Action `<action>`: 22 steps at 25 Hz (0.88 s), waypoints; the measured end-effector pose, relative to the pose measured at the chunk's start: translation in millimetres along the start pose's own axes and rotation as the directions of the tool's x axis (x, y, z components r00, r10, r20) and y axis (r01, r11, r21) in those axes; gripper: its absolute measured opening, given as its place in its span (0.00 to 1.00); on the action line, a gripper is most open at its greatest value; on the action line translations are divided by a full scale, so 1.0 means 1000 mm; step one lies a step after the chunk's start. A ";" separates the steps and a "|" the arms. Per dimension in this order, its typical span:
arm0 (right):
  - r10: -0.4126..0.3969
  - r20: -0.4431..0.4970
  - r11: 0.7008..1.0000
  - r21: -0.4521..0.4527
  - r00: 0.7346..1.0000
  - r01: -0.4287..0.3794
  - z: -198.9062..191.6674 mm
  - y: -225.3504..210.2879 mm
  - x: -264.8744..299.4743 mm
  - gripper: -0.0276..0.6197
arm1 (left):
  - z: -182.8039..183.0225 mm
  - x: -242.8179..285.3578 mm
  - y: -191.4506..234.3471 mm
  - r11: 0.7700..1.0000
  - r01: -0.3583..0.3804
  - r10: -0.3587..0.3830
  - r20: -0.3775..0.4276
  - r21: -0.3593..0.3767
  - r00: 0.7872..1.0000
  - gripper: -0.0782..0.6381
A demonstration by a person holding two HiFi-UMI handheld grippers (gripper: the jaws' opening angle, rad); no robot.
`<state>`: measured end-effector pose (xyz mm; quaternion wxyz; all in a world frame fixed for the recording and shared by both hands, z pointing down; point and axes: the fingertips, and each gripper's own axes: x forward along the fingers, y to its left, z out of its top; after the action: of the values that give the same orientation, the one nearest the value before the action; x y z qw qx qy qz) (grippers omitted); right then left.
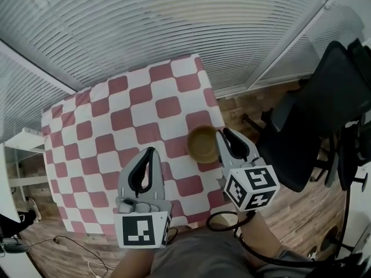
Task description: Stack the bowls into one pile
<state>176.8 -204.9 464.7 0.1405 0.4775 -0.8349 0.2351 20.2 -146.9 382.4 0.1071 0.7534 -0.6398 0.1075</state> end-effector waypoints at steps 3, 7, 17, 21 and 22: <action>0.042 0.067 0.999 -0.020 0.997 -0.041 0.032 0.032 -0.012 0.17 | 0.023 -0.020 0.013 1.000 -0.016 0.016 0.037 0.006 0.999 0.11; 0.121 0.188 0.990 -0.098 0.975 -0.104 0.083 0.083 -0.020 0.12 | 0.060 -0.044 0.046 0.996 -0.078 0.073 0.129 0.033 0.989 0.11; 0.253 0.353 0.947 -0.283 0.901 -0.155 0.152 0.189 -0.039 0.08 | 0.133 -0.101 0.119 0.969 -0.220 0.176 0.313 0.111 0.933 0.11; 0.293 0.361 0.928 -0.330 0.886 -0.172 0.161 0.215 -0.040 0.08 | 0.146 -0.117 0.131 0.960 -0.253 0.197 0.356 0.117 0.913 0.11; 0.299 0.360 0.924 -0.340 0.884 -0.174 0.162 0.220 -0.040 0.08 | 0.147 -0.119 0.133 0.959 -0.258 0.202 0.359 0.115 0.911 0.11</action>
<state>6.0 -165.6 251.8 0.0048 0.3822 -0.9239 0.0183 -126.5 -99.7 209.5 -0.0803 0.6860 -0.7222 0.0372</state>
